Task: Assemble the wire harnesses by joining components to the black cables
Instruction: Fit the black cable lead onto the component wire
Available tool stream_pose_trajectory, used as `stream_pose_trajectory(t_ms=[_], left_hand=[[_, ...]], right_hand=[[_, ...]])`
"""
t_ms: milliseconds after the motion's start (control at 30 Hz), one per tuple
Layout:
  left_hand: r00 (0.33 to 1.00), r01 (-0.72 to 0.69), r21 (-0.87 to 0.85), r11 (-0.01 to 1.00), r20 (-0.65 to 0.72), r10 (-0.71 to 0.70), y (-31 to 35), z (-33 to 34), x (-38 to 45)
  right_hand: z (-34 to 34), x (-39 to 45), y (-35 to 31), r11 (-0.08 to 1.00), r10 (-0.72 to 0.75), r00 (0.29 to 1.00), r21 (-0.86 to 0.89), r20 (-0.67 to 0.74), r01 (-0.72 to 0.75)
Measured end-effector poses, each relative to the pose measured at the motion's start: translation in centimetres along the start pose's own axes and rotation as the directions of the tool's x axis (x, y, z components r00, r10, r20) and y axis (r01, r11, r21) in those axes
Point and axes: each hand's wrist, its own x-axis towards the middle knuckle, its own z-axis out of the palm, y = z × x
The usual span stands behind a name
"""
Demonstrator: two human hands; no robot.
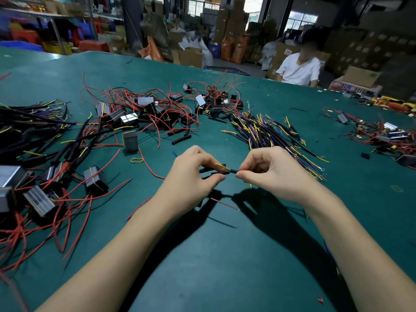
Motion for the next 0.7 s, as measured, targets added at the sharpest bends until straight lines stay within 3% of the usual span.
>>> stream_pose_trajectory(t_ms=[167,400,500,633,700], left_hand=[[0.993,-0.054,0.061,0.997,-0.103,0.060,-0.9,0.0,0.3],[0.992,-0.050,0.080,0.996,-0.108,0.059,-0.7,0.1,0.0],[0.999,-0.034,0.184,0.982,0.016,0.031,-0.4,-1.0,0.4],[0.960,0.151,0.312,0.938,0.181,-0.215,-0.6,-3.8,0.6],[0.941,0.182,0.324,0.928,0.217,-0.260,-1.0,-4.5,0.5]], right_hand=[[-0.2,-0.2,-0.3,0.998,-0.018,1.000,-0.054,0.011,0.018],[0.6,-0.1,0.0,1.000,-0.023,0.999,-0.013,-0.022,0.023],[0.7,0.2,0.1,0.999,-0.032,0.996,-0.031,-0.078,0.029],[0.7,0.2,0.4,0.992,-0.032,0.996,-0.128,-0.088,0.021],[0.8,0.1,0.5,0.990,-0.030,0.996,-0.139,-0.079,0.019]])
